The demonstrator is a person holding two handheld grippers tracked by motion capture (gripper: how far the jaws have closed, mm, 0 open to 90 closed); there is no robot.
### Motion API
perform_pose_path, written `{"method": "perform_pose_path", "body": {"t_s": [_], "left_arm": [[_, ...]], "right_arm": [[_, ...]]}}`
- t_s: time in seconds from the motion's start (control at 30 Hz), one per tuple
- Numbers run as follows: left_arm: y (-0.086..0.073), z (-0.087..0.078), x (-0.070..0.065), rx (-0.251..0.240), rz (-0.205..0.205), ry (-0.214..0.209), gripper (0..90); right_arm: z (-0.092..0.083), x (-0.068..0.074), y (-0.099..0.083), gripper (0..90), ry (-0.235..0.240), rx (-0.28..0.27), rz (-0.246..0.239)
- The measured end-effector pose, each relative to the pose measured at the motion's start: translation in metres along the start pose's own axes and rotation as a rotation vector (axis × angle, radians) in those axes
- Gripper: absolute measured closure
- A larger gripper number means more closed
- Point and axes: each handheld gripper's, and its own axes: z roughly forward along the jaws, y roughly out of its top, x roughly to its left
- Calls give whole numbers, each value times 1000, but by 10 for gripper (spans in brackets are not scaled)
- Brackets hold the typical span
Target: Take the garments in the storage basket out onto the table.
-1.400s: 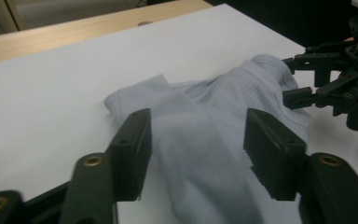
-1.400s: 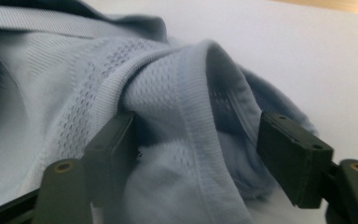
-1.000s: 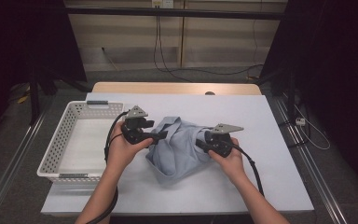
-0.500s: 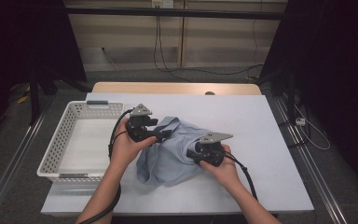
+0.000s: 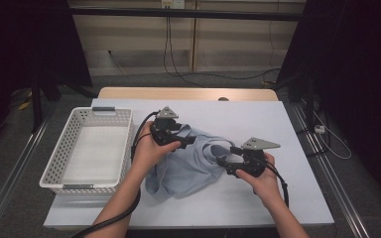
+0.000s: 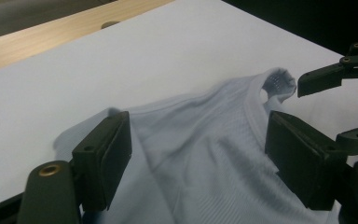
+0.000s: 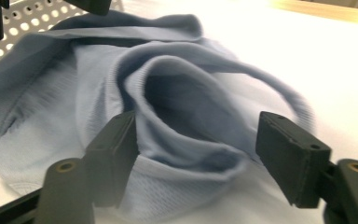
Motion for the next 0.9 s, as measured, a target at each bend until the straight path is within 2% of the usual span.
{"method": "perform_pose_path", "body": {"t_s": [0.17, 0.3, 0.5, 0.57, 0.6, 0.63, 0.67, 0.73, 0.77, 0.83, 0.87, 0.9], "left_arm": [[10, 19, -5, 1, 12, -32, 224], [12, 37, -12, 51, 43, -56, 217], [13, 54, -19, 76, 75, -79, 233], [14, 58, -20, 95, 82, -64, 276], [14, 60, -20, 108, 74, -76, 305], [14, 63, -20, 127, 58, -109, 390], [13, 66, -21, 135, 47, -120, 459], [11, 71, -22, 164, 72, -93, 482], [10, 74, -22, 171, 63, -95, 549], [6, 78, -21, 183, 55, -98, 599], [5, 80, -20, 208, 51, -102, 712], [4, 80, -19, 210, 40, -101, 765]], "right_arm": [[-11, -10, -4, 283, -37, -2, 16], [-14, -16, -9, 283, -64, 5, 35], [-12, -23, -15, 283, -73, 28, 58], [-10, -22, -17, 285, -71, 39, 55], [-9, -22, -17, 285, -68, 44, 55], [-8, -22, -18, 286, -68, 50, 53], [-7, -21, -18, 290, -66, 52, 50], [-5, -20, -19, 294, -61, 58, 48], [-4, -20, -20, 301, -61, 63, 50], [-1, -18, -21, 308, -52, 73, 44], [0, -17, -22, 311, -49, 77, 40], [1, -17, -22, 313, -48, 82, 37]]}}
